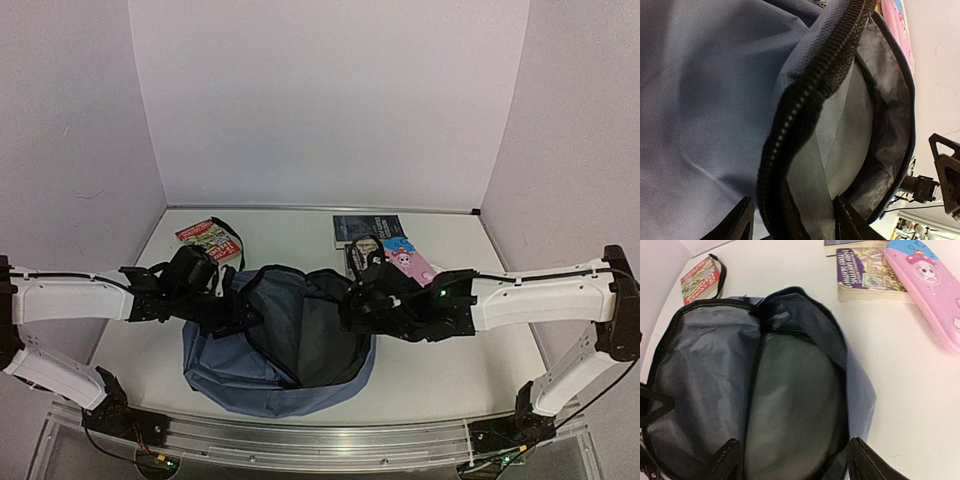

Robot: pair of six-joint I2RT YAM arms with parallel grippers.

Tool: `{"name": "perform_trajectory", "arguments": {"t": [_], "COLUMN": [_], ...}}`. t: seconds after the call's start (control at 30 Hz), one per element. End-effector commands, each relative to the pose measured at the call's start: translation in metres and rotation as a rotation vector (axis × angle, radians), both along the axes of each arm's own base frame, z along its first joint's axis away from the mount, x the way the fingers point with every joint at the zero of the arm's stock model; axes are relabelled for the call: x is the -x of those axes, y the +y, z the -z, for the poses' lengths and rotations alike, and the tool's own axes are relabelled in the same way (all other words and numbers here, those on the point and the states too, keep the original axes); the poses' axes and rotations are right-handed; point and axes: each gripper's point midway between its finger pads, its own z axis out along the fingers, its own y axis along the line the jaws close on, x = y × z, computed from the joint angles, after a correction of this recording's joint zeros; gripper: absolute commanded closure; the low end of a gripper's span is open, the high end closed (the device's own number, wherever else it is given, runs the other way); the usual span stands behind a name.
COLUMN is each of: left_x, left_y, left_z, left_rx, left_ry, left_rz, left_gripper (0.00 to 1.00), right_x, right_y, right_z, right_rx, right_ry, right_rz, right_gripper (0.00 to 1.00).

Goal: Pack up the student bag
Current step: Adjust the student bag at the center of the board.

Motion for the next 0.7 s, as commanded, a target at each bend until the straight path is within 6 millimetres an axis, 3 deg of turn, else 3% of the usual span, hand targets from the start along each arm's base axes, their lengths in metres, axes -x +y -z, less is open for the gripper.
{"name": "perform_trajectory", "arguments": {"t": [0.0,0.1,0.23,0.4,0.53,0.6,0.67], "left_x": [0.004,0.003,-0.002,-0.006,-0.006,-0.005,-0.004], "left_y": [-0.005,-0.005,-0.008,-0.004,0.017,0.036,0.051], "left_z": [-0.012,-0.012,-0.015,-0.019,-0.015,-0.01,-0.009], "left_rx": [0.082,0.085,0.071,0.032,-0.042,-0.109,-0.134], "left_ry": [-0.008,-0.015,-0.033,-0.055,-0.056,-0.051,-0.044], "left_rz": [-0.021,-0.03,-0.023,-0.033,-0.096,-0.146,-0.182], "left_gripper": [0.54,0.66,0.78,0.89,0.99,1.0,1.0], "right_x": [-0.012,-0.011,-0.013,-0.014,-0.015,-0.018,-0.02], "right_y": [-0.031,-0.033,-0.039,-0.048,-0.061,-0.073,-0.087], "right_z": [0.012,0.033,0.055,0.07,0.065,0.065,0.068], "right_rx": [0.073,0.115,0.184,0.231,0.231,0.237,0.248], "right_ry": [-0.013,0.023,0.03,0.035,0.02,0.023,0.031], "right_rz": [0.113,0.114,0.133,0.153,0.173,0.19,0.209], "right_gripper": [0.28,0.29,0.39,0.61,0.91,0.99,1.0]}}
